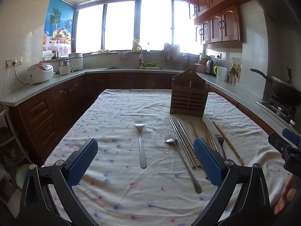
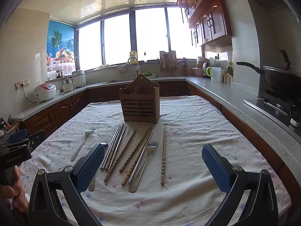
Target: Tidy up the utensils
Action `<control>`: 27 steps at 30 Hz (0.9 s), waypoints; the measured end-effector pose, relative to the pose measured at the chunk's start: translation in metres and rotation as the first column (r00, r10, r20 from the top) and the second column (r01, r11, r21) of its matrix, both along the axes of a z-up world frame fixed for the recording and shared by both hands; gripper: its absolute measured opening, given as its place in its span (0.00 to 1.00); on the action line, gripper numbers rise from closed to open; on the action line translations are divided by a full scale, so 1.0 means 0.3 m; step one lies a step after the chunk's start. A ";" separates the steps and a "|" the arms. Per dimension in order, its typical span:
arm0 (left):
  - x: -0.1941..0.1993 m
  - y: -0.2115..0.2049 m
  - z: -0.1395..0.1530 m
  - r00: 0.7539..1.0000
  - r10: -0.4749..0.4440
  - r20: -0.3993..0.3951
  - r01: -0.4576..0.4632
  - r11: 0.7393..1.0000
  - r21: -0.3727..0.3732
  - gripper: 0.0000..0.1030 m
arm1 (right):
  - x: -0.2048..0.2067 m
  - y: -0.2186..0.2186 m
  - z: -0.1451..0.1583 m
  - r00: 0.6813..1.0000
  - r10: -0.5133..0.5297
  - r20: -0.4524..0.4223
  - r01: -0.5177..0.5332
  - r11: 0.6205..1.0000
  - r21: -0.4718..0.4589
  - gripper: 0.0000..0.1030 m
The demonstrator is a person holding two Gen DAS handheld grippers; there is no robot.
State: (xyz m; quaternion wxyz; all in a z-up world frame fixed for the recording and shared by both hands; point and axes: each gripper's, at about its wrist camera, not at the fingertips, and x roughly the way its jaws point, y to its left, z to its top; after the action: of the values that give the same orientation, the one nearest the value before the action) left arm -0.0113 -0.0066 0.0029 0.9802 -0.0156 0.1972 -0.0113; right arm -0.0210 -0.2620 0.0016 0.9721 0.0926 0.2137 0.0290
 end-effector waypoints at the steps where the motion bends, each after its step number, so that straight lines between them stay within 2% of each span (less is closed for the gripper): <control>1: 0.001 -0.002 -0.001 1.000 0.001 0.000 -0.001 1.000 0.000 1.00 | -0.001 0.000 0.000 1.000 -0.001 0.000 0.001 1.000 0.001 1.00; 27: 0.005 0.012 -0.005 1.000 0.008 -0.001 -0.008 1.000 -0.013 1.00 | -0.001 0.005 0.006 1.000 0.007 0.007 -0.007 1.000 0.012 1.00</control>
State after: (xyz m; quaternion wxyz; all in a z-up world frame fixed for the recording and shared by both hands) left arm -0.0098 -0.0029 0.0013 0.9799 -0.0230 0.1977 -0.0085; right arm -0.0214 -0.2604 0.0034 0.9721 0.0974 0.2106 0.0338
